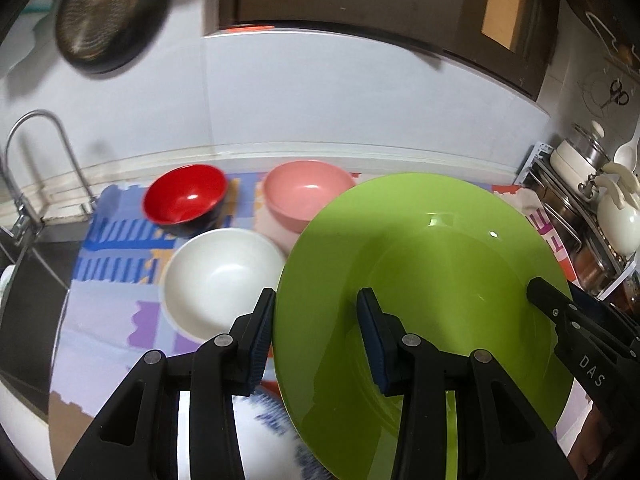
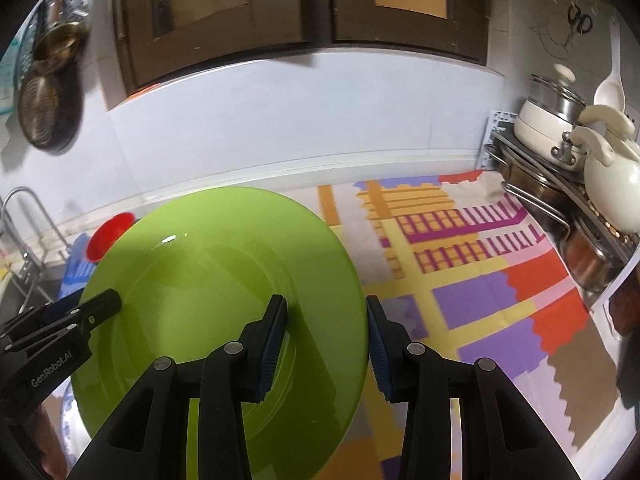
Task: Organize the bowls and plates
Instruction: 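Lift the green plate with both tools and carry it toward the stacked plates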
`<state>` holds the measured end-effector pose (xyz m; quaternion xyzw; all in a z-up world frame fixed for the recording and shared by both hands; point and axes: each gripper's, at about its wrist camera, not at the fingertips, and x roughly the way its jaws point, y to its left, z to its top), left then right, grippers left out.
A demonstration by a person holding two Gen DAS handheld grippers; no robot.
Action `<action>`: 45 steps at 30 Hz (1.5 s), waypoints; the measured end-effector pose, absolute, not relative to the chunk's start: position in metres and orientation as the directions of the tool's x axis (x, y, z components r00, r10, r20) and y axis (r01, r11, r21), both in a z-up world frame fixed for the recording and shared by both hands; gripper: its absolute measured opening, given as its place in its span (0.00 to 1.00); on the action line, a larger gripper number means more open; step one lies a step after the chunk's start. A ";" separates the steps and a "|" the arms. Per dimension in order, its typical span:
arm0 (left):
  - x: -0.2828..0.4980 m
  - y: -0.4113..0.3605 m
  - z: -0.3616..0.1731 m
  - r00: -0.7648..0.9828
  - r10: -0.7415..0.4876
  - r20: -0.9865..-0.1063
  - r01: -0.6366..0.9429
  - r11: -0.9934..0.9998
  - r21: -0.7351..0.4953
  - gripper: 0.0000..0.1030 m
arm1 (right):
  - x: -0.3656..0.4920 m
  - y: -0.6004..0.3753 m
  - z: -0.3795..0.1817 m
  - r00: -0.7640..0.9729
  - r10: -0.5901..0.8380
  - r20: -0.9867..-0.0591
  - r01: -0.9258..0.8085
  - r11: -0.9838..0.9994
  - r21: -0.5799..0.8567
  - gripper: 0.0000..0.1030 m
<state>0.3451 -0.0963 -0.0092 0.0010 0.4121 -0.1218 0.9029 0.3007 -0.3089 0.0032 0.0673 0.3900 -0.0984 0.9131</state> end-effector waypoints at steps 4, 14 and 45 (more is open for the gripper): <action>0.335 -0.069 -0.007 0.638 -0.208 -0.742 0.202 0.974 -0.100 0.40 | 0.293 -0.283 0.008 0.682 -0.115 -0.722 0.211 0.976 0.044 0.39; 0.309 0.001 -0.008 0.648 -0.166 -0.743 0.132 0.986 -0.105 0.40 | 0.277 -0.215 0.010 0.688 -0.077 -0.721 0.146 0.989 0.034 0.39; 0.253 0.099 -0.065 0.536 -0.010 -0.844 -0.020 1.000 -0.024 0.40 | 0.256 -0.103 -0.048 0.552 0.075 -0.830 -0.037 0.997 0.066 0.39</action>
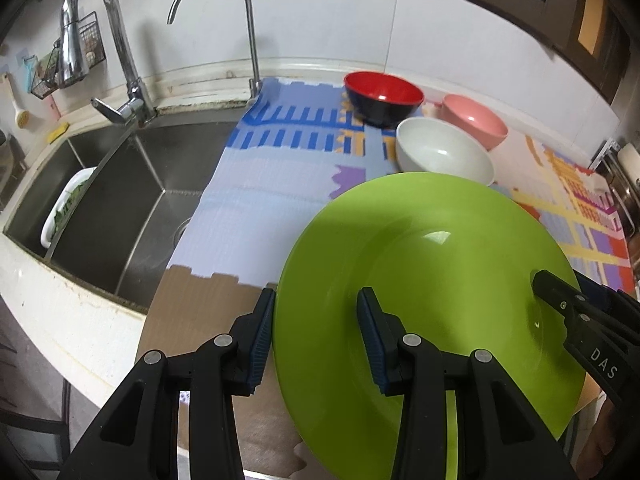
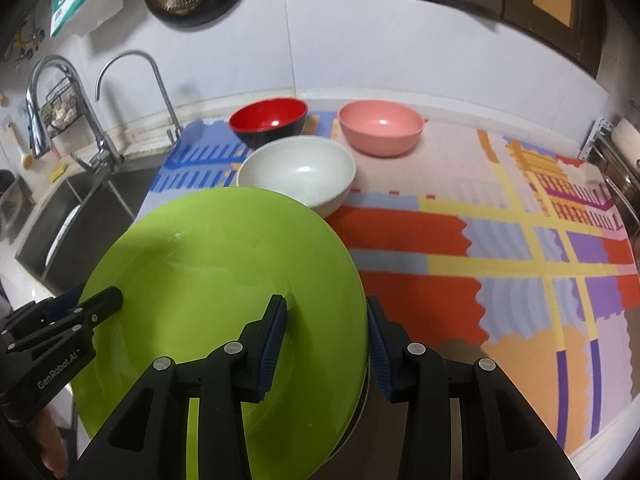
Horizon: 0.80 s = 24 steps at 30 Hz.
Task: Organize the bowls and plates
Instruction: 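Lift the green plate with both tools and carry it toward the stacked plates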
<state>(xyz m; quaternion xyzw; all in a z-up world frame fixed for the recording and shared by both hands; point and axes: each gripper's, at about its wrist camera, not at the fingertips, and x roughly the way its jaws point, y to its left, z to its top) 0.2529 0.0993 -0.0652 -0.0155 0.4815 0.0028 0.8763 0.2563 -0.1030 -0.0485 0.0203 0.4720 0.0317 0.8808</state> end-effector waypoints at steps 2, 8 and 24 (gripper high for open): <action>0.253 0.099 -0.069 0.528 -0.007 -0.849 -0.018 1.000 -0.020 0.40 | 0.254 -0.101 -0.054 0.536 0.086 -0.840 -0.046 0.996 0.073 0.39; 0.256 0.094 -0.084 0.496 -0.019 -0.868 -0.009 1.000 -0.027 0.40 | 0.256 -0.104 -0.066 0.501 0.083 -0.862 -0.040 0.997 0.073 0.39; 0.271 0.082 -0.110 0.444 -0.013 -0.896 0.010 1.000 -0.010 0.40 | 0.265 -0.116 -0.096 0.431 0.075 -0.899 -0.009 0.997 0.078 0.39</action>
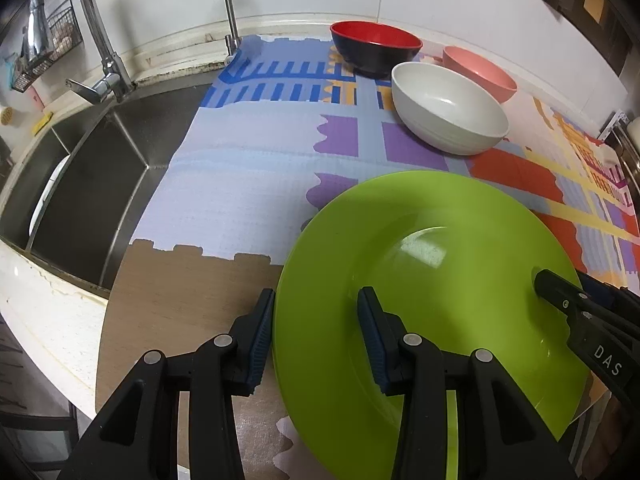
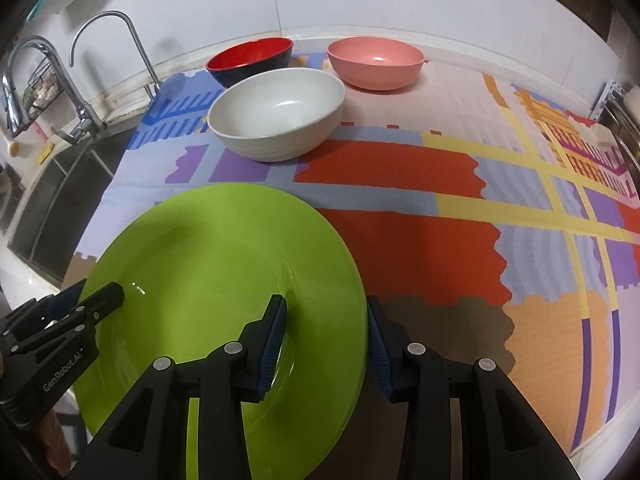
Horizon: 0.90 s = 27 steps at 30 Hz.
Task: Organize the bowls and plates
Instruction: 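Lift the green plate with both tools and carry it toward the stacked plates, then lower the green plate onto the blue-and-white plates and open both tools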
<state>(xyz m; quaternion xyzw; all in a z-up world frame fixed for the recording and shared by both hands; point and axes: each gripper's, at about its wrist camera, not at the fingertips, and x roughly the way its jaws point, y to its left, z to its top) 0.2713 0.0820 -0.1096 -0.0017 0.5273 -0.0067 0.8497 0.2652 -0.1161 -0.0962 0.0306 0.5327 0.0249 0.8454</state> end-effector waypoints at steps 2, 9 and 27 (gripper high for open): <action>0.273 0.082 -0.111 0.441 -0.013 -0.897 0.009 1.000 -0.010 0.40 | 0.266 -0.116 -0.098 0.425 0.078 -0.902 -0.008 0.997 0.082 0.39; 0.274 0.082 -0.116 0.421 -0.012 -0.907 0.012 1.000 -0.008 0.40 | 0.269 -0.116 -0.104 0.407 0.078 -0.910 -0.015 0.997 0.079 0.40; 0.275 0.074 -0.107 0.449 -0.006 -0.894 0.031 0.999 0.009 0.55 | 0.274 -0.118 -0.104 0.402 0.090 -0.911 -0.033 0.996 0.084 0.41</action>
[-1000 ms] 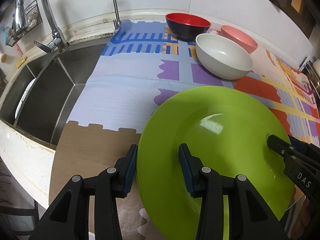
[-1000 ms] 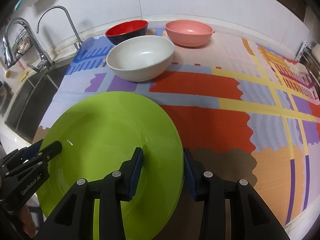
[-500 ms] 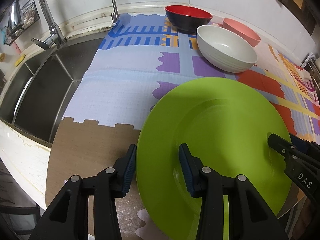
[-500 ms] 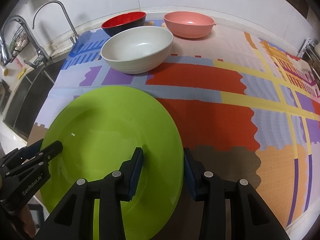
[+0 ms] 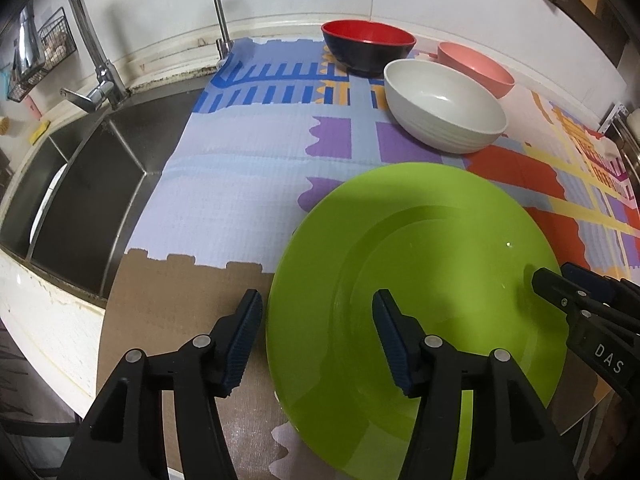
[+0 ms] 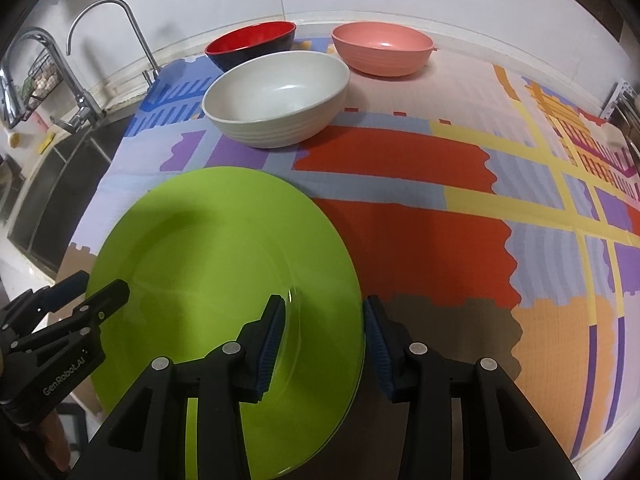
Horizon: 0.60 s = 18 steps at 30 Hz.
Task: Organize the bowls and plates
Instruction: 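Lower the green plate onto the blue-and-white plates and open both tools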
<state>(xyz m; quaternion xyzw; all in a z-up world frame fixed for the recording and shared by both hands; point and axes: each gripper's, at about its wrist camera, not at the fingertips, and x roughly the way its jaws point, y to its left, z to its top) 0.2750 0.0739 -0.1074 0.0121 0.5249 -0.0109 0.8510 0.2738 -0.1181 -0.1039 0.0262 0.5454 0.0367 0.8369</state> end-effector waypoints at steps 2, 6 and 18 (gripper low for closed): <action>0.276 0.072 -0.103 0.458 -0.012 -0.889 0.038 0.999 0.006 0.55 | 0.274 -0.119 -0.101 0.411 0.090 -0.907 -0.034 0.996 0.084 0.41; 0.278 0.069 -0.095 0.476 -0.023 -0.879 0.045 0.999 -0.002 0.55 | 0.274 -0.120 -0.092 0.439 0.099 -0.893 -0.046 0.995 0.087 0.41; 0.296 0.056 -0.062 0.558 -0.037 -0.829 0.063 0.998 -0.002 0.55 | 0.285 -0.131 -0.063 0.517 0.113 -0.848 -0.067 0.993 0.092 0.41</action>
